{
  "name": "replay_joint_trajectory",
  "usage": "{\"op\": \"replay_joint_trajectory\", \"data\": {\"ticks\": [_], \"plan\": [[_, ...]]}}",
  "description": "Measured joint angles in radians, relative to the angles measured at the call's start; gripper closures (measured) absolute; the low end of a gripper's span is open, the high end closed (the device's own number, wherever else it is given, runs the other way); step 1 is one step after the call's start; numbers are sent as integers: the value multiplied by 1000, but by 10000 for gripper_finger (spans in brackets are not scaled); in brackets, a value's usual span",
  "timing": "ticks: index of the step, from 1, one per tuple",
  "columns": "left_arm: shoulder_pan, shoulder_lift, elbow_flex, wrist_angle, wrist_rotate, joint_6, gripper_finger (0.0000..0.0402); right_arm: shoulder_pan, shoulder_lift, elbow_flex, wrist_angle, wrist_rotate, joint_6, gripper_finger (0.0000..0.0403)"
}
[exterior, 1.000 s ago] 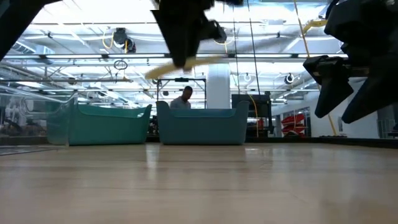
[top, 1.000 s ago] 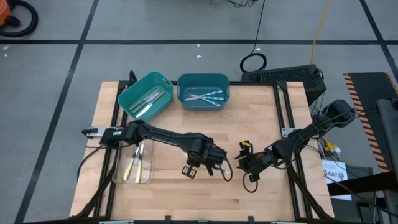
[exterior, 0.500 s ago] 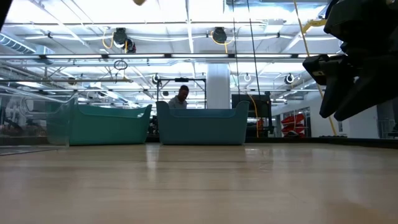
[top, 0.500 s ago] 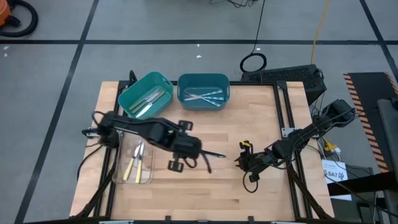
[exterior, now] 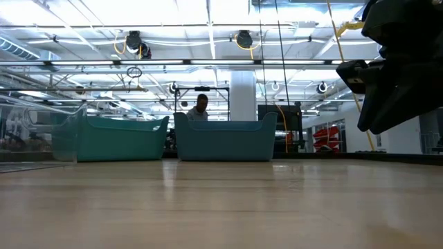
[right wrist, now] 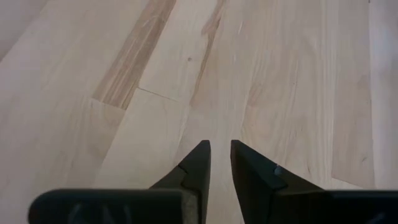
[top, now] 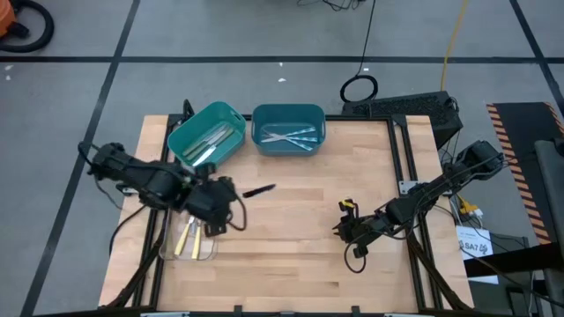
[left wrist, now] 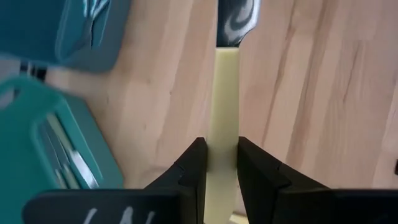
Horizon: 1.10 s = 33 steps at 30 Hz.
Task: Sort silverware by color (type)
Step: Put the yellow table knife into the transparent bin
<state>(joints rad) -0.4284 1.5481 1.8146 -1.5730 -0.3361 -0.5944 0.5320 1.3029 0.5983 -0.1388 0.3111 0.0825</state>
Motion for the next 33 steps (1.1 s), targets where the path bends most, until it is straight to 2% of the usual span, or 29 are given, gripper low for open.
{"op": "replay_joint_trajectory", "data": {"ticks": [7,12,20,27,29,33], "plan": [[-117,-91,-204,0,-11,-362,331,0,0,0,20,1,-47,346],[-211,-96,-308,2,-14,-668,331,0,0,0,57,2,-70,346],[-396,-95,-497,1,-21,-1041,331,-1,0,0,61,2,-72,346],[-552,-95,-605,6,-5,-1441,331,-1,0,0,61,2,-69,346],[-579,-96,-636,22,20,-1501,331,-1,0,0,61,2,-69,346],[-587,-96,-711,120,30,-1502,331,-1,0,0,60,3,-69,346]]}}
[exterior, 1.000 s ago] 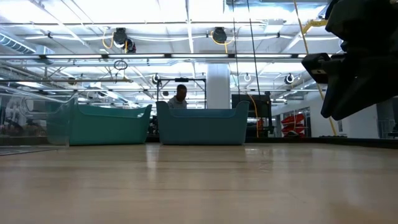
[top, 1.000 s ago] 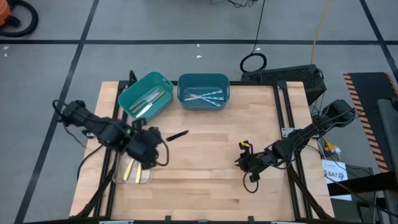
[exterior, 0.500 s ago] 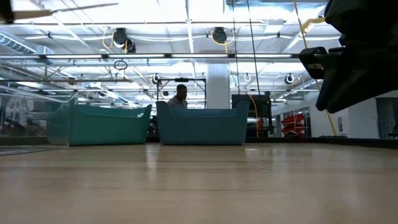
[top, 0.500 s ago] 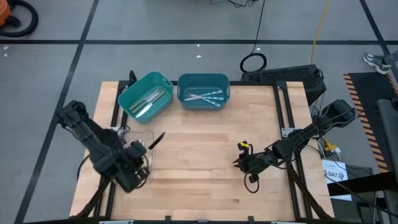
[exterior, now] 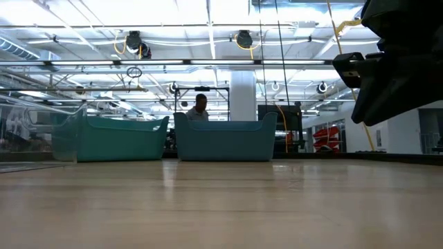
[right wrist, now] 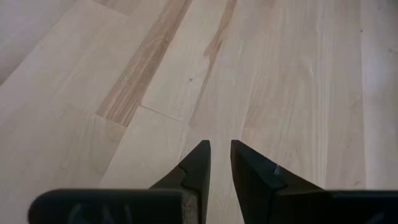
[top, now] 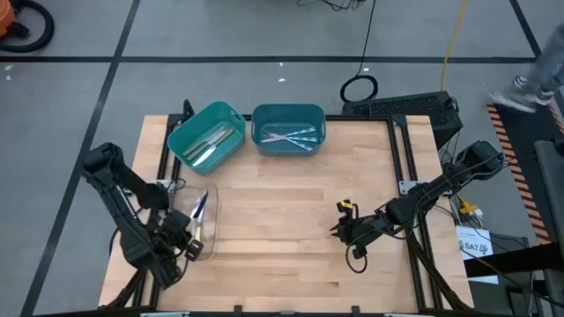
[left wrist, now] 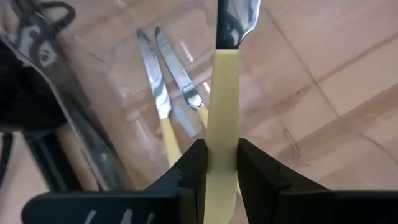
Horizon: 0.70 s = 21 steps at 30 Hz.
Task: Sort silverware by color (type)
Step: Put the yellow table knife into the transparent bin
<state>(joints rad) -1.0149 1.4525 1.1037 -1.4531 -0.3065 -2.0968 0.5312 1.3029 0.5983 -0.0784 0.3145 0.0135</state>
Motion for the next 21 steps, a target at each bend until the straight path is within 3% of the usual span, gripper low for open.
{"op": "replay_joint_trajectory", "data": {"ticks": [8,15,21], "plan": [[8,0,-122,115,76,4,331,-1,0,0,0,2,0,346],[14,0,-163,235,78,27,331,-1,0,0,0,2,0,346],[14,0,-171,231,78,29,331,-1,0,0,0,2,-1,346]]}}
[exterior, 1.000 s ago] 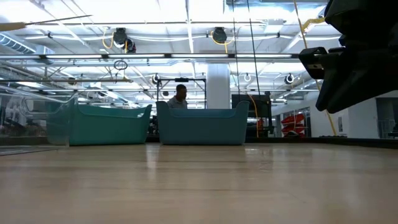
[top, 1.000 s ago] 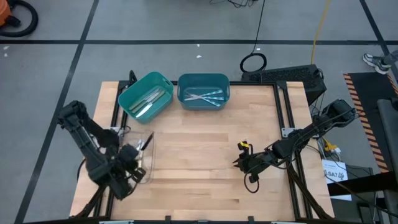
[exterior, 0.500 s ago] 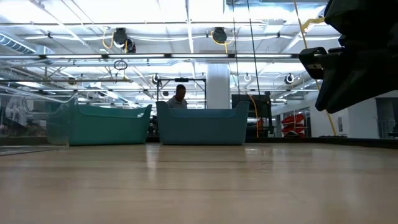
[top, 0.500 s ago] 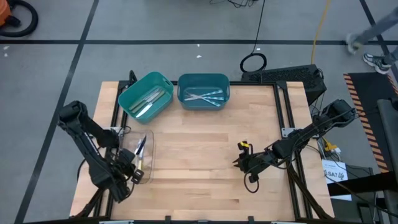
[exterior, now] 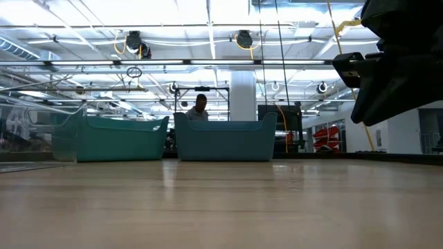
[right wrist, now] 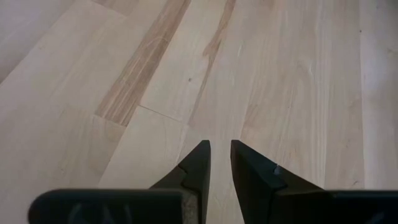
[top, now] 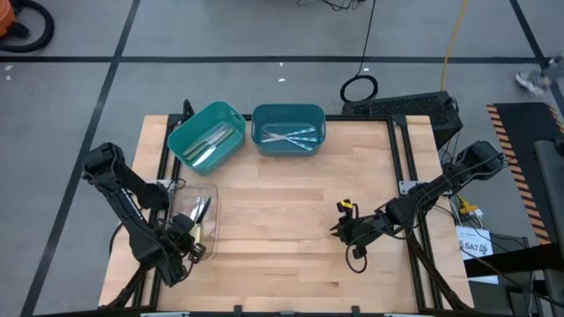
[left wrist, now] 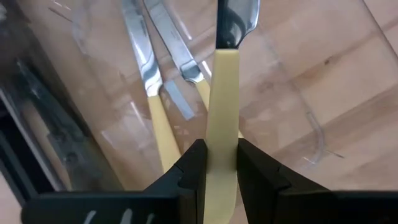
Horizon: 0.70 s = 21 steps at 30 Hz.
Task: Sort silverware by color (type)
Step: Put the yellow table knife into the transparent bin, then return to Home Position
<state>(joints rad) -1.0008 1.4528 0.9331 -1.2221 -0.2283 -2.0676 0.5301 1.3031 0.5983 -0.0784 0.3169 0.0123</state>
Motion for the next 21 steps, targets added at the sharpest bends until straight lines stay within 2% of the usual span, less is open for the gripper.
{"op": "replay_joint_trajectory", "data": {"ticks": [14,21], "plan": [[0,53,0,15,4,26,328,0,0,0,-1,-3,1,346],[0,53,0,1,4,22,234,0,0,0,-1,-4,2,346]]}}
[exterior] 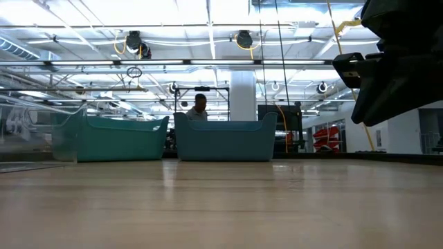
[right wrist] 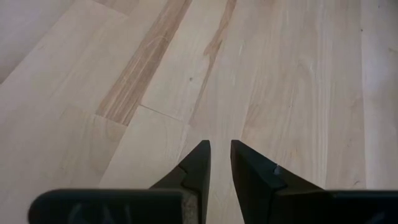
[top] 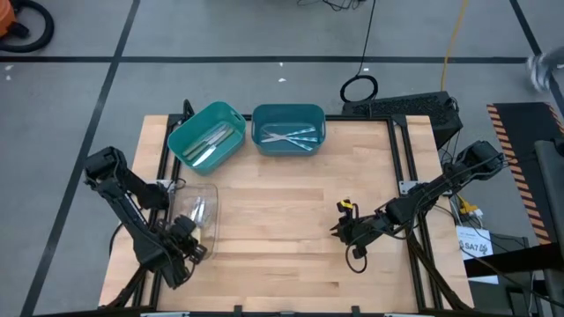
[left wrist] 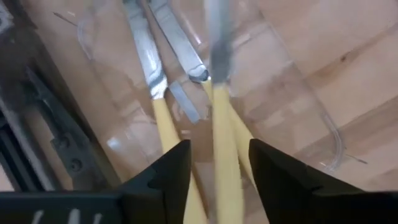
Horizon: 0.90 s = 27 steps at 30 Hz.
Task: Sort silverware by color (type)
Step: Return to Home Position
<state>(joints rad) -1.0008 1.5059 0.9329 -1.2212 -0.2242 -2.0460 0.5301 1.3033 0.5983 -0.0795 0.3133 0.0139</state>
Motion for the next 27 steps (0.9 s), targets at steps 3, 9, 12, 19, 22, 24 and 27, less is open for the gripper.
{"op": "replay_joint_trajectory", "data": {"ticks": [3,9,12,19,22,24,27], "plan": [[0,0,0,-14,-1,-5,225,0,0,0,0,-1,16,346],[36,0,64,-97,-58,13,222,-4,0,0,0,-3,140,346],[68,0,143,-139,-200,107,221,-7,-5,0,0,0,85,346],[235,0,326,-137,-383,598,221,-22,-123,0,38,11,-128,357],[320,-1,374,-85,-452,906,223,-40,-221,0,35,45,-201,367],[367,-1,384,17,-482,1193,236,-51,-289,0,30,59,-233,375],[438,-1,385,155,-484,1580,273,-68,-374,0,12,58,-265,389]]}}
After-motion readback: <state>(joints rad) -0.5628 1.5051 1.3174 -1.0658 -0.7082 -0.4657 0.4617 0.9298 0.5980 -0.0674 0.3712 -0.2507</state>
